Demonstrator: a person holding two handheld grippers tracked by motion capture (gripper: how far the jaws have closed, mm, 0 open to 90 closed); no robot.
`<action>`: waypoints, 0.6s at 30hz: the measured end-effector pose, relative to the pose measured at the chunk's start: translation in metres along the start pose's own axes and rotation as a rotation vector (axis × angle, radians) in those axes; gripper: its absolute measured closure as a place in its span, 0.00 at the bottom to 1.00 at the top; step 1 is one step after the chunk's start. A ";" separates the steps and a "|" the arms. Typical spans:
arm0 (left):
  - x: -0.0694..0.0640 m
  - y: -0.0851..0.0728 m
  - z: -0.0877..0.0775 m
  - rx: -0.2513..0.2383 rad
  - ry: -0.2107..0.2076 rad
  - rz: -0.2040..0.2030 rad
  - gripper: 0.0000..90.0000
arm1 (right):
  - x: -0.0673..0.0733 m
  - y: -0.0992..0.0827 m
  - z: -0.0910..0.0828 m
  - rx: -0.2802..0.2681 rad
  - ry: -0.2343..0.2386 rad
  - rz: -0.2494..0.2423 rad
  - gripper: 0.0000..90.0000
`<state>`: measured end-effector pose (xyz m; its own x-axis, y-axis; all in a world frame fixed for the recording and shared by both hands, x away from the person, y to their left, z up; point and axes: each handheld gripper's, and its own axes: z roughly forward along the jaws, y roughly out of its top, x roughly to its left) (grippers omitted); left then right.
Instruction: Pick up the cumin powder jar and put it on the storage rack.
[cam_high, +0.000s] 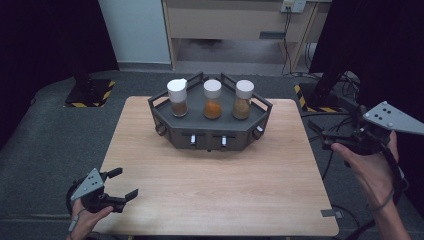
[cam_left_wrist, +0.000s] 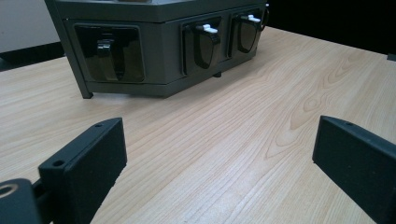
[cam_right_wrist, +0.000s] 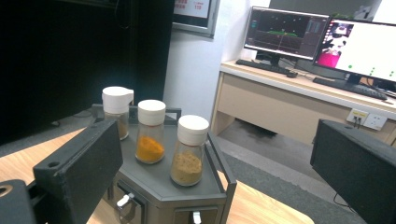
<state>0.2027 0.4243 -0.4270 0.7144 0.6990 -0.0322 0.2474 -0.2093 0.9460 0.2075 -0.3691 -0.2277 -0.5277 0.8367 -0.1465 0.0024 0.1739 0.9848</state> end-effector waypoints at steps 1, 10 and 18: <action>0.000 0.000 0.000 -0.001 0.001 0.001 0.02 | 0.002 -0.003 -0.001 0.000 0.000 -0.003 0.03; -0.001 0.000 -0.001 -0.001 0.007 0.003 0.02 | 0.018 -0.037 -0.002 0.039 0.012 -0.002 0.04; -0.001 -0.001 -0.001 -0.006 0.008 0.000 0.02 | 0.020 -0.086 0.002 0.069 0.050 0.043 0.04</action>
<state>0.2010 0.4243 -0.4271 0.7093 0.7043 -0.0292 0.2433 -0.2057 0.9479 0.1982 -0.3663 -0.3152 -0.5677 0.8174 -0.0977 0.0838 0.1755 0.9809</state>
